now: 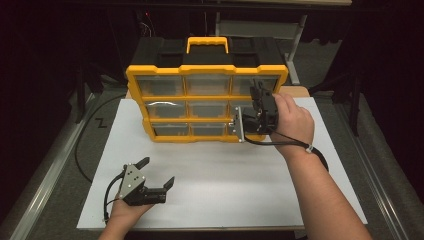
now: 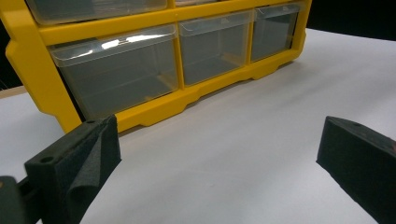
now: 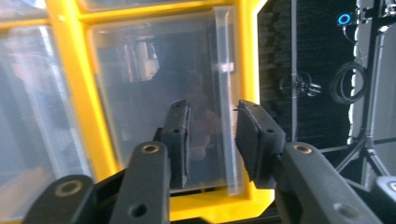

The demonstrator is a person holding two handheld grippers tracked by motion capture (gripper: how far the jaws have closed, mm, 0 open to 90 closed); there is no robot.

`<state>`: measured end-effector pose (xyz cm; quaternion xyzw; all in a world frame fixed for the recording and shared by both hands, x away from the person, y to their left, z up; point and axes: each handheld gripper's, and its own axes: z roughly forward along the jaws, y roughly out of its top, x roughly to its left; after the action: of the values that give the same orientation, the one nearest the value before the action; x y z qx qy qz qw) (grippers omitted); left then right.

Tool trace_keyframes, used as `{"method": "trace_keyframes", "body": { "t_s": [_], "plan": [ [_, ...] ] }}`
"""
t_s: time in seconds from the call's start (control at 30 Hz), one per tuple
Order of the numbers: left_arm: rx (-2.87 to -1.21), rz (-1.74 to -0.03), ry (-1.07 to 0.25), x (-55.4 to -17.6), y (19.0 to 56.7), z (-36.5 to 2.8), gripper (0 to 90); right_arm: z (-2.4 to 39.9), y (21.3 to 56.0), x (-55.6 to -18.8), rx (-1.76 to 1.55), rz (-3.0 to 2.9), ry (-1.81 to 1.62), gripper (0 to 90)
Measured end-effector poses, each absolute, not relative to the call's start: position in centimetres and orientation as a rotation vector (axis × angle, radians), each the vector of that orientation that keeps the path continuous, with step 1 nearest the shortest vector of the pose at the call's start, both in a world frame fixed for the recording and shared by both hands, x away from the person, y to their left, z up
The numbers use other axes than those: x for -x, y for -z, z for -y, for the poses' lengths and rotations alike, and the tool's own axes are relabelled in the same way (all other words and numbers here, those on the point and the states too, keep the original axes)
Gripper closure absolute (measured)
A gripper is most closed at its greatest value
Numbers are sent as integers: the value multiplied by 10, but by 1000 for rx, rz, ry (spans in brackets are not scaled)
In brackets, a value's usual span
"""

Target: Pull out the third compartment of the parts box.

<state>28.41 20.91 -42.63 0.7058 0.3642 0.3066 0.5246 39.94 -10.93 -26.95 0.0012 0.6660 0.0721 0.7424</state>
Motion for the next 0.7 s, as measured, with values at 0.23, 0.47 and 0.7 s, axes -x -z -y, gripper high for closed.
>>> {"method": "trace_keyframes", "body": {
  "t_s": [0.23,0.47,0.7],
  "plan": [
    [-1684,-865,-734,-284,426,-210,5,107,266,-407,-13,-1432,-129,751],
    [-1681,-860,-730,-283,425,-210,5,102,268,-410,-8,-1410,-107,820],
    [-1678,-850,-725,-283,425,-209,5,99,269,-410,-11,-1394,-98,835]
  ]
}}
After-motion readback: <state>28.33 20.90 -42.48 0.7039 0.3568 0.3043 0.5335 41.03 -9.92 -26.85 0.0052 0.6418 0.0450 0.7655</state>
